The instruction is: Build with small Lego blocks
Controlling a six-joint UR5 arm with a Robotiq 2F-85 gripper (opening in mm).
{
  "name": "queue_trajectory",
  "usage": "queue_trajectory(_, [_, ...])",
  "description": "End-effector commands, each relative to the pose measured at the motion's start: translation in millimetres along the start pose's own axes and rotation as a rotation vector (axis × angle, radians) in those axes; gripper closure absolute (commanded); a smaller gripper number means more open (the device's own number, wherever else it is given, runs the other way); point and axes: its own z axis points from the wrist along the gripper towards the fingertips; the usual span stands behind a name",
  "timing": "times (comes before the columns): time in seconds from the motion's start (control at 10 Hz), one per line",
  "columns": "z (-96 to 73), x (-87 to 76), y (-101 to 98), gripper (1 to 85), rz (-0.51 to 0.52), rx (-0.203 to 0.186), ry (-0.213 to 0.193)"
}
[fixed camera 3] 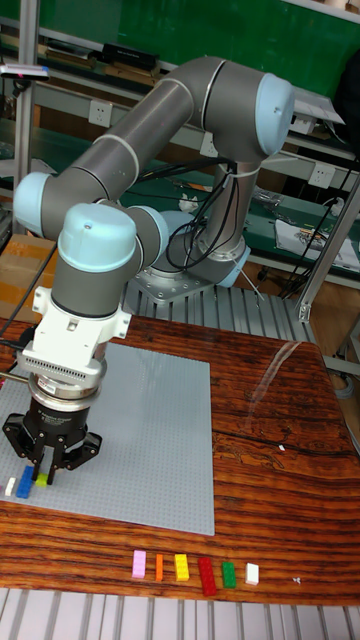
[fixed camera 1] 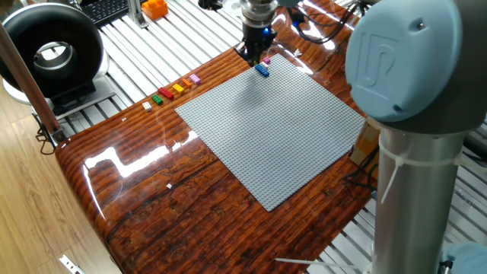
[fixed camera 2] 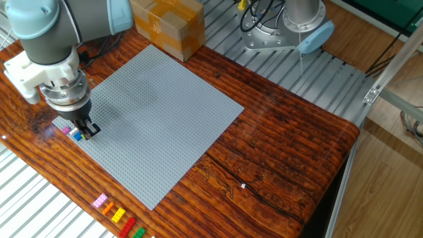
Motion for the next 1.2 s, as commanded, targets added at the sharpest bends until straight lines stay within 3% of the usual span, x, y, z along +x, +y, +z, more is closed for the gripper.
queue_trajectory(0.0, [1.9,-1.7,2.7,84.7,0.012,-0.019,-0.008])
queue_trajectory(1.1, [6.6,-5.6,3.2,84.7,0.011,-0.025,-0.025])
